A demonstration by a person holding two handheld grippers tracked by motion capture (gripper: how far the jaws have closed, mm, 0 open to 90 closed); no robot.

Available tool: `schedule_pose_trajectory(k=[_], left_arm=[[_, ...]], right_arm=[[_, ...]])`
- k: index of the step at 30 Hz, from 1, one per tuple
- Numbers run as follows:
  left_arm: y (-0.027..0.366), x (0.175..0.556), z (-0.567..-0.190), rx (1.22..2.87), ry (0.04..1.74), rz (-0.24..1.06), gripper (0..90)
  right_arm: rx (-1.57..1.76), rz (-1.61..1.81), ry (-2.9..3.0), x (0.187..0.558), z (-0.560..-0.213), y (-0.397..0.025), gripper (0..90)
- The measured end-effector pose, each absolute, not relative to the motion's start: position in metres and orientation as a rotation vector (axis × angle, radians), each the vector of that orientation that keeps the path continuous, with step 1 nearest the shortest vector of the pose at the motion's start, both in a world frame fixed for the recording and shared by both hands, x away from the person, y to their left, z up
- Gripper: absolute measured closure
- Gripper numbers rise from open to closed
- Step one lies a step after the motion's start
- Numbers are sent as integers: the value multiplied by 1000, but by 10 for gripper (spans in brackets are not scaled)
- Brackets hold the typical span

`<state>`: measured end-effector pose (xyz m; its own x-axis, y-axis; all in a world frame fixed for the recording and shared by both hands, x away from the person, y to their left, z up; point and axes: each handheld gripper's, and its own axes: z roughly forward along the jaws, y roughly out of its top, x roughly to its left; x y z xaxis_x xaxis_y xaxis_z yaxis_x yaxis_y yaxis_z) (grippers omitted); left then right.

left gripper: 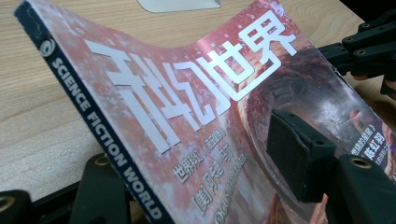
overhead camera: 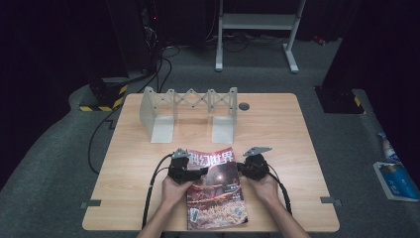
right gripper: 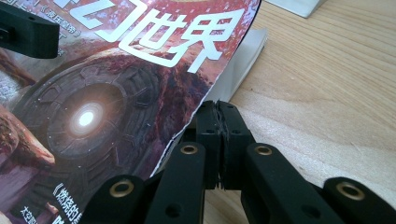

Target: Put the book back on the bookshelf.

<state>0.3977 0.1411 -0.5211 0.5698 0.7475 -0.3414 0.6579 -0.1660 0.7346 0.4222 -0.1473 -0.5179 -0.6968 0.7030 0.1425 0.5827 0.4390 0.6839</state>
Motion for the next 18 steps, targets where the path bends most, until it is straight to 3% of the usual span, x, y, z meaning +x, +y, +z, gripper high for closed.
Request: schedule_pose_trajectory(k=[18], left_arm=[[141, 401, -522, 1899, 1150, 38, 366]], right_arm=[[1131, 1123, 2547, 426, -519, -134, 889]])
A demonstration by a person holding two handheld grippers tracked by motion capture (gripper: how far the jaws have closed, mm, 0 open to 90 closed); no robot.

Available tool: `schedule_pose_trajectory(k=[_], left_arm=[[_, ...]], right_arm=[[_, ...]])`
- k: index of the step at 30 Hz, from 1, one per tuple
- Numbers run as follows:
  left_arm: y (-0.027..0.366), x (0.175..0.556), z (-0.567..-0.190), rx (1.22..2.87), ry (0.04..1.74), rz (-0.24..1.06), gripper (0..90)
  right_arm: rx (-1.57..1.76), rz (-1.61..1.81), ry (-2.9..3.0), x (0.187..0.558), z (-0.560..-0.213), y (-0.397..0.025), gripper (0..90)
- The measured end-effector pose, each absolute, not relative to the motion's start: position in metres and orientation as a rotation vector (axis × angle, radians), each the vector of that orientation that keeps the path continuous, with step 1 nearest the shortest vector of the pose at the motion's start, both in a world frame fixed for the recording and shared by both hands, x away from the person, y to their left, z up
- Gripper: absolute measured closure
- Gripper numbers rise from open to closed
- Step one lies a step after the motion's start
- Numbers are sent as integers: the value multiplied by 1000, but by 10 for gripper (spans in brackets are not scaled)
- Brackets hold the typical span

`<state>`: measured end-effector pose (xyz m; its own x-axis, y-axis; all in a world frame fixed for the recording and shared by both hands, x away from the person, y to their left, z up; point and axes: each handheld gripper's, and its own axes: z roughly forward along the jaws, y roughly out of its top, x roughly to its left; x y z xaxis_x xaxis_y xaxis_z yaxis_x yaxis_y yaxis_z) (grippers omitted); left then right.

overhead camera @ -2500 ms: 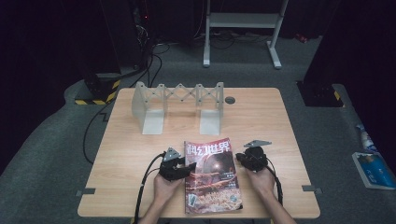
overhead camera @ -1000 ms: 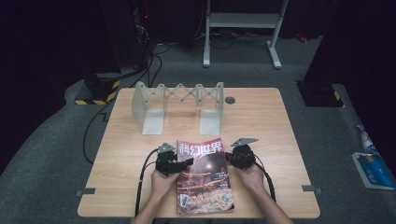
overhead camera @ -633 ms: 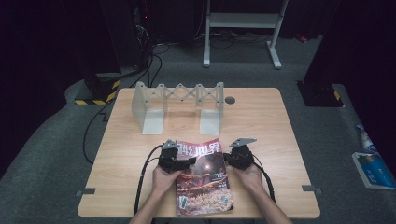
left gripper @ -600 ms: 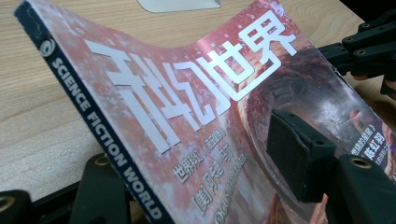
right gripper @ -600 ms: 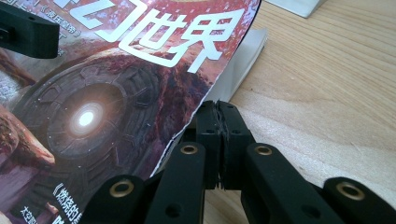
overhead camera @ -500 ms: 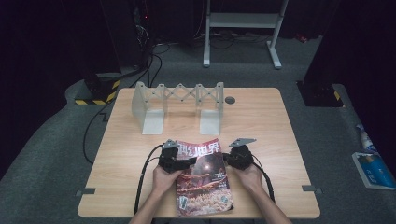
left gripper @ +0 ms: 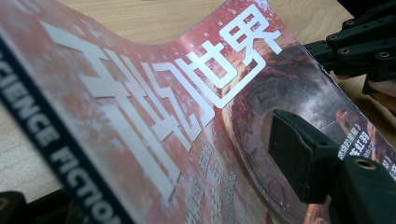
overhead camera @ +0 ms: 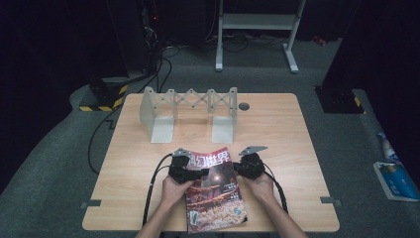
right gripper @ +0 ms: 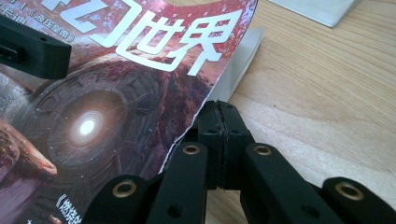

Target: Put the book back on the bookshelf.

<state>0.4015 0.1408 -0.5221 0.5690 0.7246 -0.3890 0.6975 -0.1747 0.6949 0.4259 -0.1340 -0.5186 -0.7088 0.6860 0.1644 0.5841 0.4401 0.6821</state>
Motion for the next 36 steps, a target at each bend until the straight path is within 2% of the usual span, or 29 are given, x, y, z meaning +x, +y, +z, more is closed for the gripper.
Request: schedule_pose_trajectory(k=[8, 14, 22, 36], left_arm=[[142, 401, -520, 1920, 1168, 43, 395], [142, 399, -517, 1905, 1224, 39, 574], [141, 397, -510, 1891, 1274, 38, 691], [146, 392, -499, 1839, 1268, -15, 777]], right_arm=[[1130, 1131, 2550, 425, -519, -130, 893], [1118, 1141, 2551, 424, -520, -130, 891], [1167, 1194, 2527, 421, -523, -132, 882], [1133, 1172, 2531, 413, -520, -132, 831]])
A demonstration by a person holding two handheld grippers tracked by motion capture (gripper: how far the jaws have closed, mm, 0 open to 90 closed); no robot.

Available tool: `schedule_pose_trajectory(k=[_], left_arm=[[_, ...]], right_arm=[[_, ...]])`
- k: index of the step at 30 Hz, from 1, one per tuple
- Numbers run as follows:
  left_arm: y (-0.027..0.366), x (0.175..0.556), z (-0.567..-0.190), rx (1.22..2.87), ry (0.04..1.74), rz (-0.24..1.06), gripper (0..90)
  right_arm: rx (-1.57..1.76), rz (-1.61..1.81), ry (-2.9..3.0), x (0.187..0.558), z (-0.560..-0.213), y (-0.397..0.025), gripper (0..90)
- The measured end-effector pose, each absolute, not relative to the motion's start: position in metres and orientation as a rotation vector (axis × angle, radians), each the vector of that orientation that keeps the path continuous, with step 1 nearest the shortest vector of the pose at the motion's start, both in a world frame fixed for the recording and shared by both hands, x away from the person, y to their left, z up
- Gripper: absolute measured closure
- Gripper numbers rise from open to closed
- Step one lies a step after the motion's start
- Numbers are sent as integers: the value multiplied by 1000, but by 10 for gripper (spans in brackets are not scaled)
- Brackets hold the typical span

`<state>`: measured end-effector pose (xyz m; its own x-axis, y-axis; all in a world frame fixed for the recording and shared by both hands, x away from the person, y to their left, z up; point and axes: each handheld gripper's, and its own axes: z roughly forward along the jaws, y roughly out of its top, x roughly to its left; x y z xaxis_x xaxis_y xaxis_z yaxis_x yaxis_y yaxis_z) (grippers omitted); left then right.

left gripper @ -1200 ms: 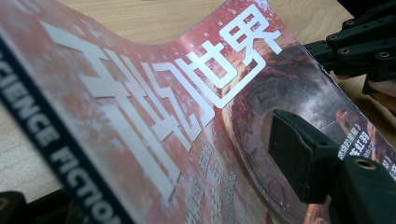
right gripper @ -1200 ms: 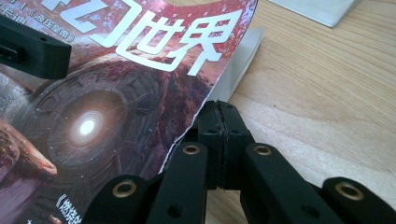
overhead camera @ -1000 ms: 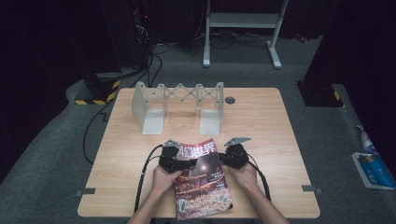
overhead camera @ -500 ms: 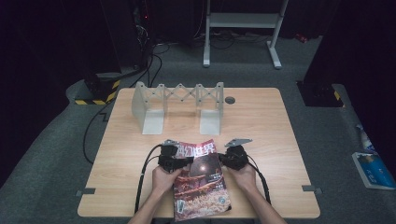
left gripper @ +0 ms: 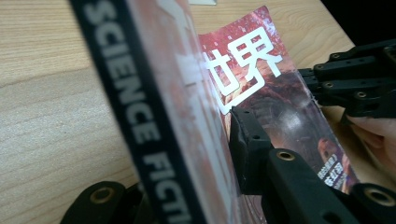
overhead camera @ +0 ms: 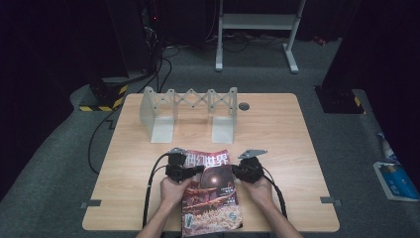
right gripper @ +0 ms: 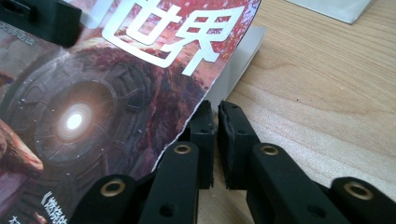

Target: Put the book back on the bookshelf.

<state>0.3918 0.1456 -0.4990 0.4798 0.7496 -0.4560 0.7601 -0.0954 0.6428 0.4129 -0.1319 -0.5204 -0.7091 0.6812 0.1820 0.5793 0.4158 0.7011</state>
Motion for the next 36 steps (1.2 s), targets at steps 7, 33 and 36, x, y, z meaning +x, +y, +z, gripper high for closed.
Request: schedule_pose_trajectory(k=[7, 33, 36], left_arm=[[145, 383, -482, 1795, 1192, -29, 804], [117, 360, -417, 1898, 918, 40, 834], [116, 359, -408, 1904, 890, 47, 834]], right_arm=[[1113, 1186, 2526, 410, -518, -139, 766], [1200, 1044, 2242, 388, -526, -232, 511], [1214, 1037, 2206, 387, -526, -239, 511]])
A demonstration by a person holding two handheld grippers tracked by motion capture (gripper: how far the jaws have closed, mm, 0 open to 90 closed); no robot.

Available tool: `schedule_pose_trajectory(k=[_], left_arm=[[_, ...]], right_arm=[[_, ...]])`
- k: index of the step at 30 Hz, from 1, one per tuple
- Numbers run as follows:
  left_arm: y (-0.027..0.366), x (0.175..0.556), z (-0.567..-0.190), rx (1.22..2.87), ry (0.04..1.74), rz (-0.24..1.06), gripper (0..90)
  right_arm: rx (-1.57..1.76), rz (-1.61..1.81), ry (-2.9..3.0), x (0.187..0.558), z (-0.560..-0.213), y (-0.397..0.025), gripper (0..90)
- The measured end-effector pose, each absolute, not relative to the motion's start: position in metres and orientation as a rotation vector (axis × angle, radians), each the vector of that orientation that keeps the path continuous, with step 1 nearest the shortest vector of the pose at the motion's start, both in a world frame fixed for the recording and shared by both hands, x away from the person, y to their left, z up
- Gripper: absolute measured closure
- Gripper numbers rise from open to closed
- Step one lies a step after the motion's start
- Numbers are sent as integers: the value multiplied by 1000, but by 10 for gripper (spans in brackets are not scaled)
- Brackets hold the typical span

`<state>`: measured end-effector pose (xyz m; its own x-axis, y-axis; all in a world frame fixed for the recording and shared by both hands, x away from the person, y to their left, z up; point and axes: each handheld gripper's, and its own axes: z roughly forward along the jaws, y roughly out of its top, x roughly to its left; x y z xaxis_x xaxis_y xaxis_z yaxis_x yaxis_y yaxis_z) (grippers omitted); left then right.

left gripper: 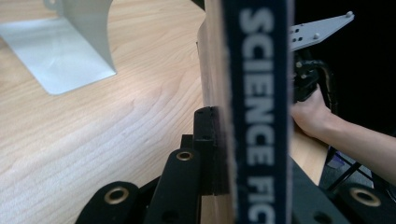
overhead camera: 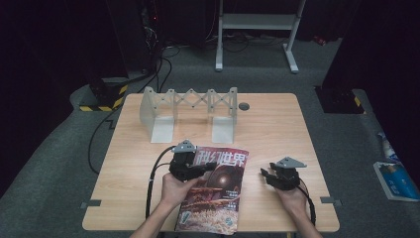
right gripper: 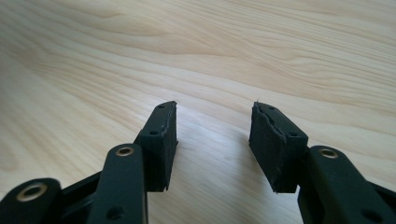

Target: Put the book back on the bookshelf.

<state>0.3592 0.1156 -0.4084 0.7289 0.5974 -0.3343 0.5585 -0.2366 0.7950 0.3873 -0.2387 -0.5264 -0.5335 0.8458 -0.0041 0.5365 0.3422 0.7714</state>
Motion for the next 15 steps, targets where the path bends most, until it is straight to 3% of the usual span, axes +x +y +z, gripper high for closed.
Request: schedule_pose_trajectory(k=[15], left_arm=[[114, 358, -362, 1977, 814, 139, 836]], right_arm=[[1211, 1020, 2135, 382, -531, -245, 479]])
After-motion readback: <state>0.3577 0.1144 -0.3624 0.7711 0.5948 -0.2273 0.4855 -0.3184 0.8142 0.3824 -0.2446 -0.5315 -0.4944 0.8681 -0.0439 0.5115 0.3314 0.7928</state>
